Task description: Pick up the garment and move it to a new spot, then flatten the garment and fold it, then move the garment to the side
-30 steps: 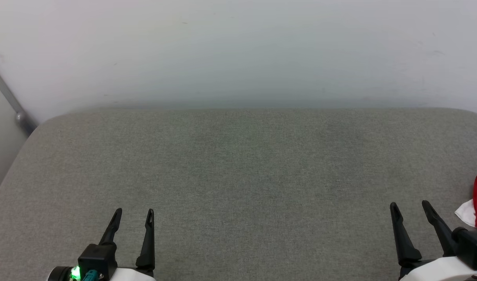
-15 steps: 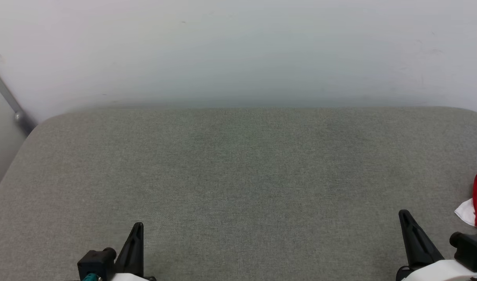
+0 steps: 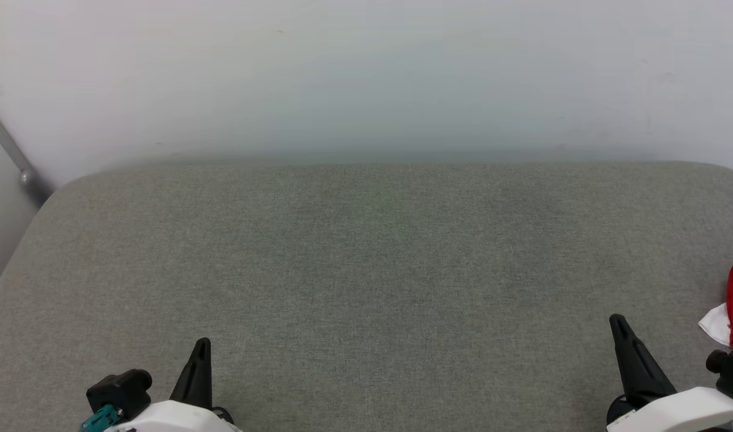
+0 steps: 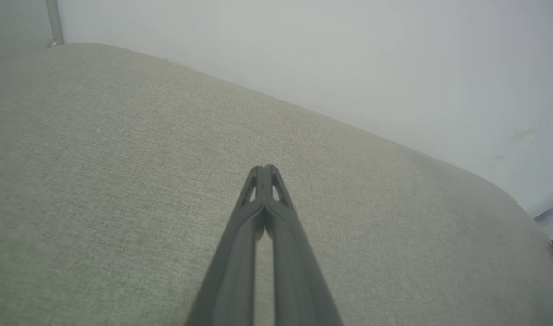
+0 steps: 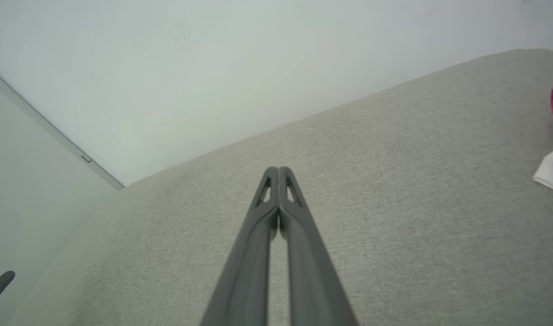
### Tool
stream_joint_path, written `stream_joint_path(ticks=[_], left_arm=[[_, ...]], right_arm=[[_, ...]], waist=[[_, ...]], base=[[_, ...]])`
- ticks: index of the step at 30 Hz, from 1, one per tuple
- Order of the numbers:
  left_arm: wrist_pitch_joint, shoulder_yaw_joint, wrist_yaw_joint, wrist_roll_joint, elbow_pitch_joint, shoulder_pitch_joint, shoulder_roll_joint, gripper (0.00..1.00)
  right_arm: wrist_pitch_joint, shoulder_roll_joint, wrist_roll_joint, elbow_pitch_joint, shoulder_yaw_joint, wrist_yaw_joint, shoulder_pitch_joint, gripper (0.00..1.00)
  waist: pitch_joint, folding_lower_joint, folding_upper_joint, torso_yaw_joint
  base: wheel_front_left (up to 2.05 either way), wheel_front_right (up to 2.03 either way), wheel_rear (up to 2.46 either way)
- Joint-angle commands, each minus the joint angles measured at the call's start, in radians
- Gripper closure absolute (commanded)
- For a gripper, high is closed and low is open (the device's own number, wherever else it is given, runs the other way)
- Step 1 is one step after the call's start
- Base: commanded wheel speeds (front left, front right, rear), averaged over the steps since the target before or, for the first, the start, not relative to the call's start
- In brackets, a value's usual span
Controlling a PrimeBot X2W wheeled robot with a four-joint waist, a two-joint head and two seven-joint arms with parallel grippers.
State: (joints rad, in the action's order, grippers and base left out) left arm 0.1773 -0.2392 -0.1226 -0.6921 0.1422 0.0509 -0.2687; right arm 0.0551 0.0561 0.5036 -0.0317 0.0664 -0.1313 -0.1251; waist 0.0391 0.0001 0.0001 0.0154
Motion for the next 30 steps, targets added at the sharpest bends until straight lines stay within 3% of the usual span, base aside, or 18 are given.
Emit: stream_joint_path(ticks=[1,30], left_arm=[[-0.008,0.021,0.011,-0.039,-0.005,-0.035,0.003,1.00],[-0.102,0.131,0.102,-0.379,0.033,-0.084,0.073,1.00]], right_arm=[[0.002,0.008,0.047,-0.002,0.001,0.000,0.033,1.00],[0.013,0.014,0.453,0.101,0.005,0.000,0.110,1.00]], waist=[[-0.001,0.0000,-0.0001,0.000],[-0.012,-0.0001,-0.0001,-0.004]], base=[[0.00,0.00,0.00],[0.00,0.00,0.00]])
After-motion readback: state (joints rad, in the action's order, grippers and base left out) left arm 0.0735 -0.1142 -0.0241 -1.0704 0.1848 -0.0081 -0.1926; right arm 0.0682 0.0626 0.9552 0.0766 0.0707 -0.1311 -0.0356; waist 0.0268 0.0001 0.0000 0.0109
